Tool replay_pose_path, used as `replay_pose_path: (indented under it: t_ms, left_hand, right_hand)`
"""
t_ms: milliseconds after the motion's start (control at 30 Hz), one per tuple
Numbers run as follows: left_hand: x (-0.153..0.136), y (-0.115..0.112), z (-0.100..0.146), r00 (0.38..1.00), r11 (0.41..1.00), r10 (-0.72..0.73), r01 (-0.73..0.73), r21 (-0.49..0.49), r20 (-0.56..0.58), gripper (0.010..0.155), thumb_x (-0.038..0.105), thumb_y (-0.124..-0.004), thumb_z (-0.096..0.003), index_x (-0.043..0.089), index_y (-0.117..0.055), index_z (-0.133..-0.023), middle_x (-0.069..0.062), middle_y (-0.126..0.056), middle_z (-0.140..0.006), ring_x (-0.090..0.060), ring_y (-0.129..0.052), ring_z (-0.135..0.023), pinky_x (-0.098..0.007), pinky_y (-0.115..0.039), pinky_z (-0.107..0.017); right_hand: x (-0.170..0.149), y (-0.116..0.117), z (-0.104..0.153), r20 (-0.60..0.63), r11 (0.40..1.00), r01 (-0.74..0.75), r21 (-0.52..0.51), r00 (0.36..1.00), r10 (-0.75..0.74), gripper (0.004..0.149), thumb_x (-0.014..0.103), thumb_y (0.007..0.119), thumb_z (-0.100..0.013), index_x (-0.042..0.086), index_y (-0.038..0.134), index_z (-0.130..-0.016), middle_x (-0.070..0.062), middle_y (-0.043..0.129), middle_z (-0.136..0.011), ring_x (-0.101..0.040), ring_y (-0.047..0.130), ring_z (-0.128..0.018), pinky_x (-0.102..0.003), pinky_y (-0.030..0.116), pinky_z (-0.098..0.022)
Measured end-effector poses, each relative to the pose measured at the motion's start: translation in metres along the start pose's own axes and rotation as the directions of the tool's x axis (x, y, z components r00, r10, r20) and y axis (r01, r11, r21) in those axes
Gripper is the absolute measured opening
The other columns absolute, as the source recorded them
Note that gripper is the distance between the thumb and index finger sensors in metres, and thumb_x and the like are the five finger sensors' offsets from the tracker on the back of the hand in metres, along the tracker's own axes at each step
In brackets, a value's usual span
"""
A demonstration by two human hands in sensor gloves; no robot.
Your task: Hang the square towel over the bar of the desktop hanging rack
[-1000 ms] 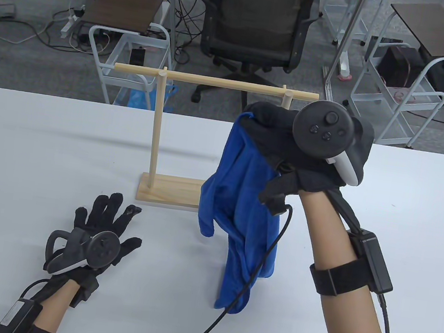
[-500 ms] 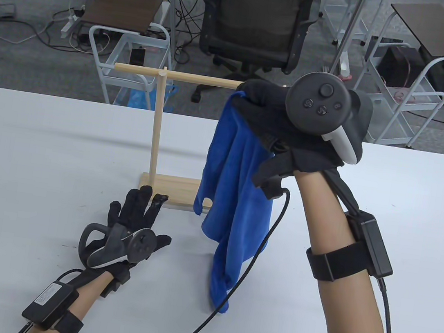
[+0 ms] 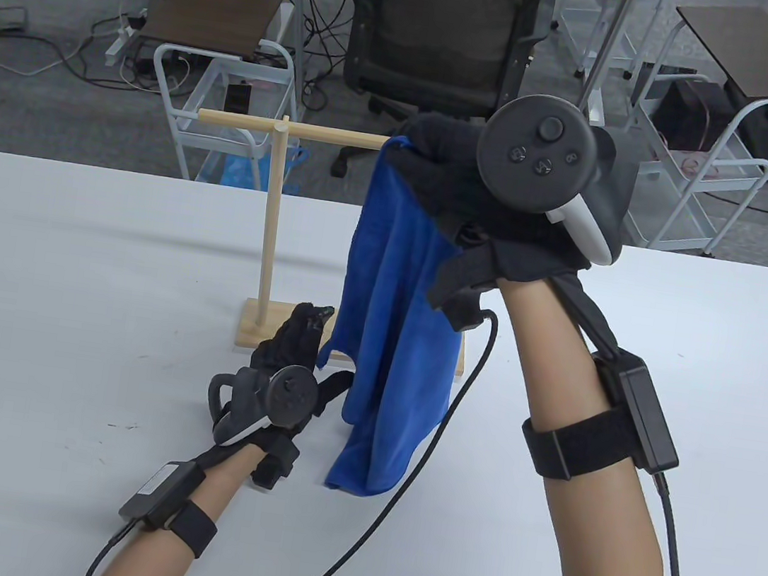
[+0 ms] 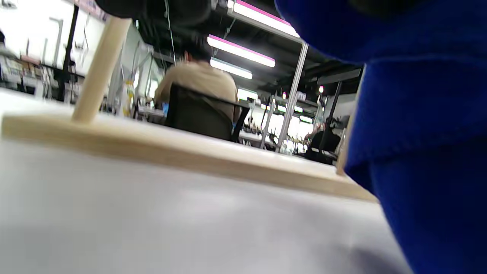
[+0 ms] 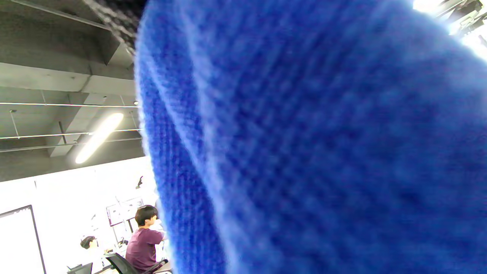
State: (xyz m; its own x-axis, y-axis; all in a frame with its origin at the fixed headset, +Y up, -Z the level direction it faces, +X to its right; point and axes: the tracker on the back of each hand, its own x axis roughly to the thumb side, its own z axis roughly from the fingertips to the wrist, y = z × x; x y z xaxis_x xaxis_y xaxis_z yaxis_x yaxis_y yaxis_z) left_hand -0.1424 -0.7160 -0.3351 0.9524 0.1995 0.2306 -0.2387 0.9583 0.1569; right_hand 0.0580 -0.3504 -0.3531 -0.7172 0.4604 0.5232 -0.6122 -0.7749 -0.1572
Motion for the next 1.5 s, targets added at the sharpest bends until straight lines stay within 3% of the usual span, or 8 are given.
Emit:
replay_pose_path:
  t_ms: [133,433,567,900,1133,1200,1333,1500]
  left_hand:
    - [-0.007,0.014,-0.007,0.991,0.989,0.127,-0.125,0.075,-0.032,0.049,0.047,-0.056,-0.0631,0.031,-0.062,-0.109,0.002,-0.076,-0.11,-0.019,-0.084,-0.097,-0.051,-0.066,-0.08]
    - [-0.057,0.071,-0.006,0.972,0.962,0.234,-0.232,0.143,0.004,0.047,0.047,-0.062,-0.0607,0.027,-0.073,-0.103,0.01,-0.091,-0.09,-0.011,-0.094,-0.08,-0.049,-0.069,-0.079]
    - [-0.082,0.112,-0.007,0.996,0.971,0.088,-0.087,0.222,0.005,0.048,0.047,-0.064,-0.0599,0.024,-0.076,-0.1,0.01,-0.096,-0.086,-0.01,-0.098,-0.075,-0.05,-0.069,-0.079]
    - [-0.117,0.205,-0.02,0.945,0.897,0.316,-0.327,0.297,0.085,0.045,0.05,-0.071,-0.0563,0.03,-0.079,-0.097,0.008,-0.095,-0.094,-0.012,-0.098,-0.081,-0.052,-0.069,-0.079]
    - [-0.127,0.246,-0.043,0.773,0.723,0.615,-0.631,0.282,0.155,0.044,0.05,-0.076,-0.0545,0.033,-0.081,-0.094,0.009,-0.096,-0.094,-0.012,-0.097,-0.082,-0.053,-0.07,-0.079]
    - [-0.129,0.255,-0.052,0.692,0.639,0.701,-0.717,0.278,0.172,0.043,0.051,-0.077,-0.0542,0.034,-0.082,-0.093,0.01,-0.096,-0.093,-0.012,-0.098,-0.081,-0.051,-0.071,-0.078]
    - [-0.128,0.268,-0.068,0.582,0.515,0.798,-0.794,0.324,0.157,0.042,0.053,-0.077,-0.0555,0.032,-0.084,-0.091,0.01,-0.099,-0.084,-0.007,-0.1,-0.071,-0.039,-0.078,-0.071]
    - [-0.125,0.284,-0.094,0.459,0.406,0.863,-0.878,0.253,0.209,0.043,0.055,-0.073,-0.0569,0.031,-0.085,-0.09,0.013,-0.099,-0.077,-0.004,-0.099,-0.064,-0.036,-0.079,-0.069]
  right_hand:
    - [0.0,-0.005,0.001,-0.004,1.0,-0.012,-0.007,1.0,0.012,0.04,0.038,0.078,-0.057,0.013,0.084,-0.087,-0.001,0.095,-0.046,-0.012,0.093,-0.028,-0.032,0.08,-0.029]
    - [-0.029,-0.027,0.009,-0.061,0.998,-0.014,-0.055,0.998,0.011,0.04,0.038,0.077,-0.057,0.012,0.083,-0.088,-0.001,0.095,-0.047,-0.013,0.093,-0.029,-0.032,0.08,-0.029]
    - [-0.046,-0.038,0.017,-0.083,0.998,0.007,-0.062,0.996,-0.012,0.04,0.037,0.076,-0.058,0.013,0.082,-0.089,-0.001,0.095,-0.049,-0.013,0.093,-0.03,-0.033,0.08,-0.03]
    - [-0.095,-0.055,0.03,-0.161,0.987,0.09,-0.136,0.981,-0.111,0.04,0.036,0.074,-0.06,0.013,0.08,-0.092,-0.002,0.095,-0.053,-0.015,0.094,-0.034,-0.034,0.08,-0.033]
    - [-0.117,-0.055,0.03,-0.188,0.972,0.156,-0.178,0.964,-0.189,0.041,0.036,0.072,-0.06,0.015,0.078,-0.095,-0.004,0.095,-0.059,-0.019,0.095,-0.04,-0.036,0.08,-0.037]
    - [-0.122,-0.055,0.028,-0.191,0.963,0.185,-0.198,0.956,-0.222,0.041,0.036,0.072,-0.061,0.015,0.077,-0.096,-0.004,0.094,-0.061,-0.02,0.095,-0.042,-0.037,0.079,-0.038]
    - [-0.131,-0.055,0.024,-0.19,0.946,0.238,-0.222,0.941,-0.281,0.041,0.035,0.071,-0.061,0.015,0.076,-0.096,-0.005,0.094,-0.063,-0.021,0.096,-0.045,-0.038,0.079,-0.04]
    - [-0.142,-0.056,0.016,-0.189,0.923,0.289,-0.254,0.921,-0.34,0.041,0.035,0.072,-0.061,0.015,0.076,-0.096,-0.005,0.094,-0.064,-0.021,0.096,-0.045,-0.038,0.079,-0.04]
